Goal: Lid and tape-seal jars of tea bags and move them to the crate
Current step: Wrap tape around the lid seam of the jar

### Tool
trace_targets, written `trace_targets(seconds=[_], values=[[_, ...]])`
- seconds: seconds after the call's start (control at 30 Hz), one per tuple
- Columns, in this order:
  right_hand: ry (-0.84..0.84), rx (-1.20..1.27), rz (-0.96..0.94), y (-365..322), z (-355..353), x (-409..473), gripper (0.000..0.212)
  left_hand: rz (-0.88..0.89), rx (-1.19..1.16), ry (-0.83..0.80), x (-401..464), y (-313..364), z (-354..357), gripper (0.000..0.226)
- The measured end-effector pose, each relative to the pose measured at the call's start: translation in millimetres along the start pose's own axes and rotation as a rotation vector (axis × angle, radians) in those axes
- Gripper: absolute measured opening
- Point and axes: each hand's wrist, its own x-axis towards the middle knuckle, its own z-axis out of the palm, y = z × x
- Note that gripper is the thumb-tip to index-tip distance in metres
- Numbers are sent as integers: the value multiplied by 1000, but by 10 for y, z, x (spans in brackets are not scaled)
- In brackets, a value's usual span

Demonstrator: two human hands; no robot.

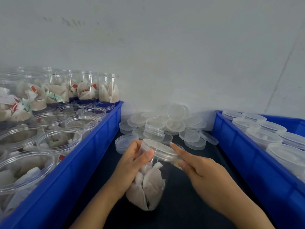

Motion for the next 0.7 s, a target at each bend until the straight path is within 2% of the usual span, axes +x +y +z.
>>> trace_targets(seconds=[0.17,0.3,0.37,0.43,0.5,0.7], values=[[11,-6,-35,-57,55,-2,50,120,89,97,-63,17,71,57],[12,-7,-35,-55,75,-5,52,137,207,196,-108,39,182,38],[-13,-9,-26,-58,55,-4,53,135,259,218,-126,60,216,46],[-28,-19,-27,-65,29,-11,53,128,314,217,-129,91,227,73],[-38,-37,-44,-78,10,-24,54,106,337,226,-110,108,215,87],[-38,-112,-92,-114,-44,-40,53,102,253,246,-73,118,205,72]])
